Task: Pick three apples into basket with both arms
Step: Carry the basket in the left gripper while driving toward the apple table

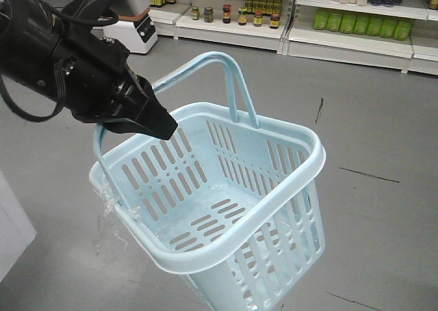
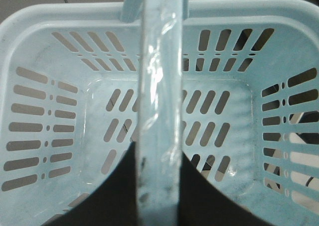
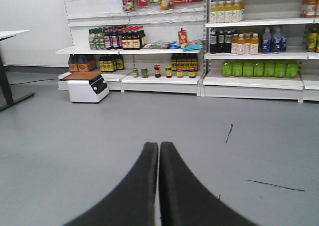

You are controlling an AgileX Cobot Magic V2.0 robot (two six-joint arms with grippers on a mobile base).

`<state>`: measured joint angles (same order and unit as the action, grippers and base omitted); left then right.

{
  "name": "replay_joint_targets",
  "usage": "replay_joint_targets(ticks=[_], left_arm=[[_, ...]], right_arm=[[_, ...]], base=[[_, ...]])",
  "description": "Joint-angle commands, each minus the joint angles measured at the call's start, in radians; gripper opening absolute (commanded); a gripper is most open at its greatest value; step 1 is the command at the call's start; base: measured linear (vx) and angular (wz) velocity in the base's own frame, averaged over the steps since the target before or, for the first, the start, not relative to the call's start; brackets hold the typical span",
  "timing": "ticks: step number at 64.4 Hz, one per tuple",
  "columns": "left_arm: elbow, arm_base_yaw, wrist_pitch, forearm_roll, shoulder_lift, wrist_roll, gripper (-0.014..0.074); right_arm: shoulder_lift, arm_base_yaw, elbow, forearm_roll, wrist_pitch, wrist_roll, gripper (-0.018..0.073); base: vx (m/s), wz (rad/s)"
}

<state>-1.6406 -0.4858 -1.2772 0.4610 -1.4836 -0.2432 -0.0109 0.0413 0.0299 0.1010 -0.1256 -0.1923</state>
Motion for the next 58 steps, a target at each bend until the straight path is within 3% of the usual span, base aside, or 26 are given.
replay_joint_targets(ticks=[1, 58], left_arm=[[-0.026, -0.003, 0.022, 0.051, 0.043, 0.012, -0.0008], [-0.026, -0.003, 0.022, 0.051, 0.043, 0.012, -0.0008]], right_arm=[[-0.008, -0.001, 0.010, 0.002, 0.075, 0.002, -0.0003], [-0.008, -0.001, 0.010, 0.002, 0.075, 0.002, -0.0003]], base=[[0.21, -0.24], [0.21, -0.33]])
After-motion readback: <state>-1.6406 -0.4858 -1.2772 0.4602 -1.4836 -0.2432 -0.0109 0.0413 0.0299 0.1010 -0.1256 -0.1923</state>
